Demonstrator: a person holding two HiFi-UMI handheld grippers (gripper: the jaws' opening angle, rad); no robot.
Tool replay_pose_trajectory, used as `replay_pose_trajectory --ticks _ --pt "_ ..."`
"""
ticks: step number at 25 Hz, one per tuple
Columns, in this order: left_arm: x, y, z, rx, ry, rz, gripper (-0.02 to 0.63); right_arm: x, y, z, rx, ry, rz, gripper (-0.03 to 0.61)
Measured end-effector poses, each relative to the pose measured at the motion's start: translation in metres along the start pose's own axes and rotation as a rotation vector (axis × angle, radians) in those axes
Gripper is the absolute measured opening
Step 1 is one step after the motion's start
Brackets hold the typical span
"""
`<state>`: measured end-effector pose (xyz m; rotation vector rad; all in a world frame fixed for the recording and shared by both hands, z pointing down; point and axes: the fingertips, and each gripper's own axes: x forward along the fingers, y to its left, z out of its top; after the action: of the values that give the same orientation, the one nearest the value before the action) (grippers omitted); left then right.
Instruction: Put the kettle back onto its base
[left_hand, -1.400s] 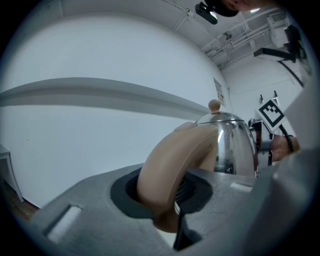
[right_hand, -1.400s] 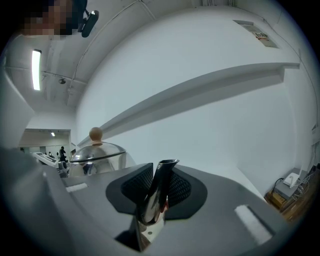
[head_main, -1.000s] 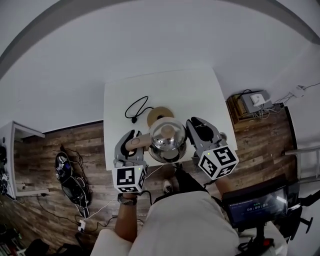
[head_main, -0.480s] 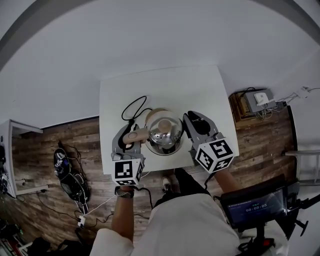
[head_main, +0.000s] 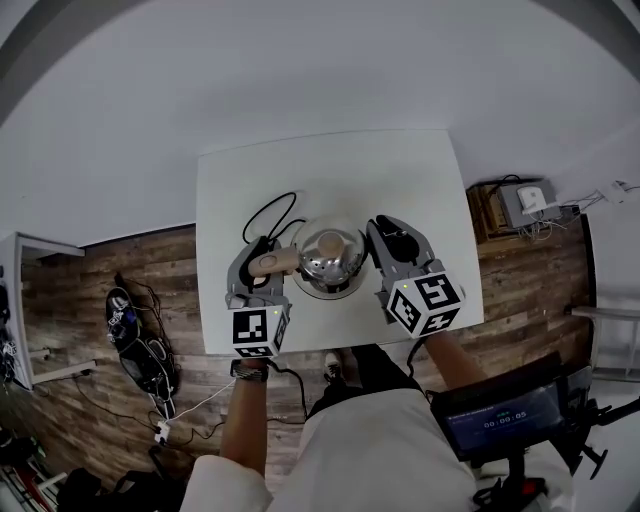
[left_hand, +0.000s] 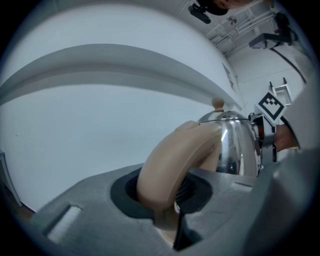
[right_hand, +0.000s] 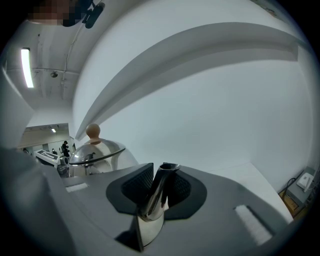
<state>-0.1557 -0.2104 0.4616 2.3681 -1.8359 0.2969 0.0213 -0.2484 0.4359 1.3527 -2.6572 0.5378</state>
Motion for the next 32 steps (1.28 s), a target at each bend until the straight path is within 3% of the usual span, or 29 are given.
replay_pose_trajectory --ticks 8,32 --pt "0.046 0.021 -0.05 -0.035 0.071 -0.001 0.072 0.057 -0.024 -0.034 -0.018 0.037 -0.003 0.061" --pt "0.062 0.015 -0.072 -0.036 0.1 -0.016 0.074 0.057 -0.039 -0.054 -0.028 0.019 -0.035 0.061"
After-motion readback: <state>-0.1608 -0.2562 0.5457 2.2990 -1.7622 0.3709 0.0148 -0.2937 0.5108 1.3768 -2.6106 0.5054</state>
